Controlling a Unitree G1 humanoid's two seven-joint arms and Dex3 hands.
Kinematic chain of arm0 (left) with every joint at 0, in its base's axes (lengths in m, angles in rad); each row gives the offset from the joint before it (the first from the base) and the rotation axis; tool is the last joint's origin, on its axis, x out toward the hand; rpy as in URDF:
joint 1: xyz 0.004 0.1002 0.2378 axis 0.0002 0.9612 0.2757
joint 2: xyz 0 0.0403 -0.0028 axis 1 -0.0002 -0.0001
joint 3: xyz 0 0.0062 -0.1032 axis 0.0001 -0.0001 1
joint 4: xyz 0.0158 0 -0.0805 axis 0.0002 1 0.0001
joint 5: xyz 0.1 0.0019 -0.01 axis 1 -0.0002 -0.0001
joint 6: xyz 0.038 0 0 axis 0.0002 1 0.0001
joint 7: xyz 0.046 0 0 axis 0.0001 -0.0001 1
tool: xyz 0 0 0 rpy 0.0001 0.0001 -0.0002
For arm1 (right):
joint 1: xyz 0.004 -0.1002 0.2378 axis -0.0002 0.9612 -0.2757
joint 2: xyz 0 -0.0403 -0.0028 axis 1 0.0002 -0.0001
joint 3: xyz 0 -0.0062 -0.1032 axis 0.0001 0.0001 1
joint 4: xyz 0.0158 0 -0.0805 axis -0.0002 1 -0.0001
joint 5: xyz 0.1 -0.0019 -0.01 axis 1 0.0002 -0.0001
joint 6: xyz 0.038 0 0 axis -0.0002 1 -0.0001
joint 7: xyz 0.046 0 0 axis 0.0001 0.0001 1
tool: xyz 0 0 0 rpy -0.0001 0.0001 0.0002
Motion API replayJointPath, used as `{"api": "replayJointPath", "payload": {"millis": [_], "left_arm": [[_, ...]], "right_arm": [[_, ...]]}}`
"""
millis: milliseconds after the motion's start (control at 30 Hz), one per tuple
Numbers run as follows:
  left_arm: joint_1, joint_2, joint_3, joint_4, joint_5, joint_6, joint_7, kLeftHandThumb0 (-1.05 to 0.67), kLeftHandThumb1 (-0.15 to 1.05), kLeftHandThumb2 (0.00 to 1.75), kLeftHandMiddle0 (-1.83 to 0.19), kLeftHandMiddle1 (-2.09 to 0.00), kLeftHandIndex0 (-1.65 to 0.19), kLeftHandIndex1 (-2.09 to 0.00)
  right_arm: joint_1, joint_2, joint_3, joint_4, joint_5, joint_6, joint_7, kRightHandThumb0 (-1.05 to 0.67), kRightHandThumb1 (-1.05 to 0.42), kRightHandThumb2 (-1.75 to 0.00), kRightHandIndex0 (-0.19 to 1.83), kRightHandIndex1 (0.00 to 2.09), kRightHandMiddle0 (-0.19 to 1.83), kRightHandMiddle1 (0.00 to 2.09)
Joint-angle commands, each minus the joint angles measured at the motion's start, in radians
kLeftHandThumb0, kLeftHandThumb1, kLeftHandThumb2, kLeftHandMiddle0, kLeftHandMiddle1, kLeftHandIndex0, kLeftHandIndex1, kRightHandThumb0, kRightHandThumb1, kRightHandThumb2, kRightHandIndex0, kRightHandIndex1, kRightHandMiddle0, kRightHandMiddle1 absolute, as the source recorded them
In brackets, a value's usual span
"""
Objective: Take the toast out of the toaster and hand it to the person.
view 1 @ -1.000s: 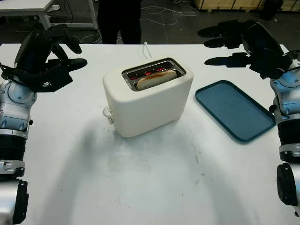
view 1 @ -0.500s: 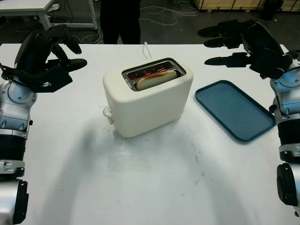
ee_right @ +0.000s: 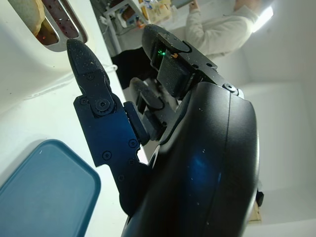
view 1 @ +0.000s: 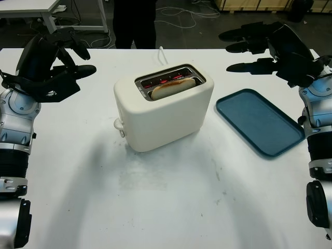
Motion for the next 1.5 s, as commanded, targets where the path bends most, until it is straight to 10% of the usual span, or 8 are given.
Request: {"api": "replayJointPath", "payload": {"millis": [0,1467], "left_arm": [[0.009,0.008,0.009,0.011,-0.005,-0.013,0.011,-1.05,0.92,0.20,-0.70,-1.42,-0.58,-1.43],[0.015,0.005,0.007,0.003,-0.012,-0.004,0.011,-1.05,0.92,0.18,-0.70,-1.42,-0.59,-1.42]], "right_arm": [[0.008,-0.002,0.004,-0.015,-0.005,0.011,-0.008,-0.54,-0.76,0.00,0.87,0.01,0.81,0.00],[0.013,0.000,0.007,-0.023,-0.028,0.015,-0.017,-0.57,-0.77,0.00,0.87,0.01,0.79,0.00]]}}
